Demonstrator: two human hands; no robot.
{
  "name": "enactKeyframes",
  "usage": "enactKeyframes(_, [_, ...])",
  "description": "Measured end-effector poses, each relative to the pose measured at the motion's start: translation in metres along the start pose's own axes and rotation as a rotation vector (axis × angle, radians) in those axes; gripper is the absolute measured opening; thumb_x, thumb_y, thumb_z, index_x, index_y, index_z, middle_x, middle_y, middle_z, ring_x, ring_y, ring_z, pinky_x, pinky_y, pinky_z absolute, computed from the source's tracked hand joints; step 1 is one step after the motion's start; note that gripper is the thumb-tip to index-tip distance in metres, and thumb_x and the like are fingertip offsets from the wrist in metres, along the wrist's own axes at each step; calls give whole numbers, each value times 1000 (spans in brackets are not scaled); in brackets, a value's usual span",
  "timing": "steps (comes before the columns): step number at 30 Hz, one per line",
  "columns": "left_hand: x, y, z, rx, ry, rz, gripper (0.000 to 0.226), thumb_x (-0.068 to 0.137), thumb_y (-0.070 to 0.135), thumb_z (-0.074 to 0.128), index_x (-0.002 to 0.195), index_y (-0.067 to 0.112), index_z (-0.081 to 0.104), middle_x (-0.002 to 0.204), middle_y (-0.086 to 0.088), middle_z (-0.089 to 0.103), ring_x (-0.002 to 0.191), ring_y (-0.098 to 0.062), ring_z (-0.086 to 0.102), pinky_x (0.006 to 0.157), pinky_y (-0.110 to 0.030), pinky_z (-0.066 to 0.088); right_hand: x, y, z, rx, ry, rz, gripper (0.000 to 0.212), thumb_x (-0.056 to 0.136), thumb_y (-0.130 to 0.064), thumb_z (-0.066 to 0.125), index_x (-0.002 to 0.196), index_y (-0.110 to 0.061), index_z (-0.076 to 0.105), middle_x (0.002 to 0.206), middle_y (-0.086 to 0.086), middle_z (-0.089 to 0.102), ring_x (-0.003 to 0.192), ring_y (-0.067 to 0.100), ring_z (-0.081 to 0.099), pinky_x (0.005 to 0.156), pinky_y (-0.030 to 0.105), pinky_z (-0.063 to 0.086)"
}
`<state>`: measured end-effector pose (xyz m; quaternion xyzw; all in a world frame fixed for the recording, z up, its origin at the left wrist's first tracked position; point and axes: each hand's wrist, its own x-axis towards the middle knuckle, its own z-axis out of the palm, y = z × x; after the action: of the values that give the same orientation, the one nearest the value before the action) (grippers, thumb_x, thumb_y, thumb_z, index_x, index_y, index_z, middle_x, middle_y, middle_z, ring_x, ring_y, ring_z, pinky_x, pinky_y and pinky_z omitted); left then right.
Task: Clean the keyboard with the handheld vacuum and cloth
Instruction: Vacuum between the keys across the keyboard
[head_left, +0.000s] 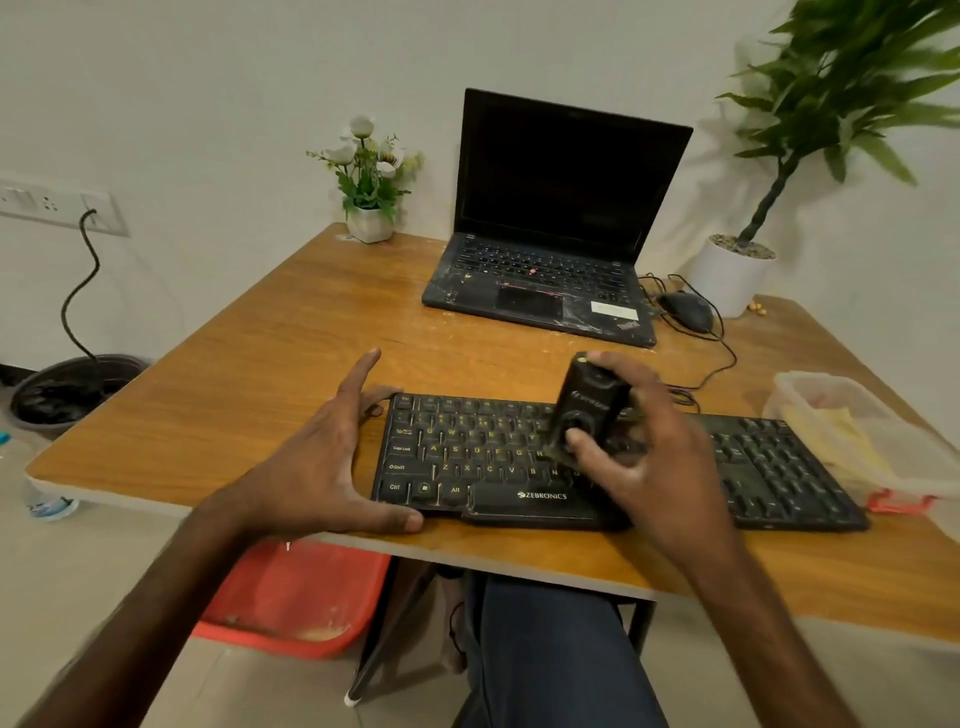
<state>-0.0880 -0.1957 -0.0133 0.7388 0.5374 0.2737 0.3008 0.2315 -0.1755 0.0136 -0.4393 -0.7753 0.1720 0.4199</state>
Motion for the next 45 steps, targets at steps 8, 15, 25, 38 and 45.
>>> enactKeyframes(8, [0, 1, 1, -9, -10, -9, 153, 42, 78, 84, 149, 53, -22, 144, 44, 19, 146, -3, 24, 122, -43, 25, -12, 5, -19, -165, 119, 18, 69, 86, -20, 74, 142, -39, 39, 125, -6, 58, 102, 9, 63, 75, 26, 61])
enactKeyframes(15, [-1, 1, 0, -42, -4, -16, 153, 40, 76, 86, 149, 56, -19, 144, 44, 21, 145, -3, 26, 121, -45, 28, -56, -28, 1, -105, -1, -177, 72, 83, -15, 78, 143, -34, 43, 126, -12, 57, 110, -1, 59, 90, 11, 50])
enactKeyframes(25, [-4, 1, 3, -16, 72, 1, 142, 47, 81, 80, 152, 53, -12, 156, 28, 22, 146, -6, 25, 120, -46, 28, -68, -19, -12, 102, 305, 72, 74, 80, -9, 78, 135, -44, 44, 118, -36, 56, 99, -4, 66, 72, 14, 57])
enactKeyframes(38, [-17, 82, 88, 83, 444, 245, 83, 82, 64, 60, 153, 37, 25, 142, 18, 37, 132, 4, 36, 107, -20, 31, -76, -6, -41, 1045, 526, 663, 66, 78, -4, 72, 128, -42, 49, 101, 5, 76, 99, 35, 71, 67, 38, 62])
enactKeyframes(45, [8, 137, 160, 277, 267, 461, 84, 86, 62, 51, 156, 28, 19, 149, 13, 35, 132, 4, 28, 110, -41, 42, -92, 4, -49, 995, 570, 663, 61, 82, -5, 72, 128, -40, 54, 107, 10, 73, 95, 38, 71, 73, 47, 61])
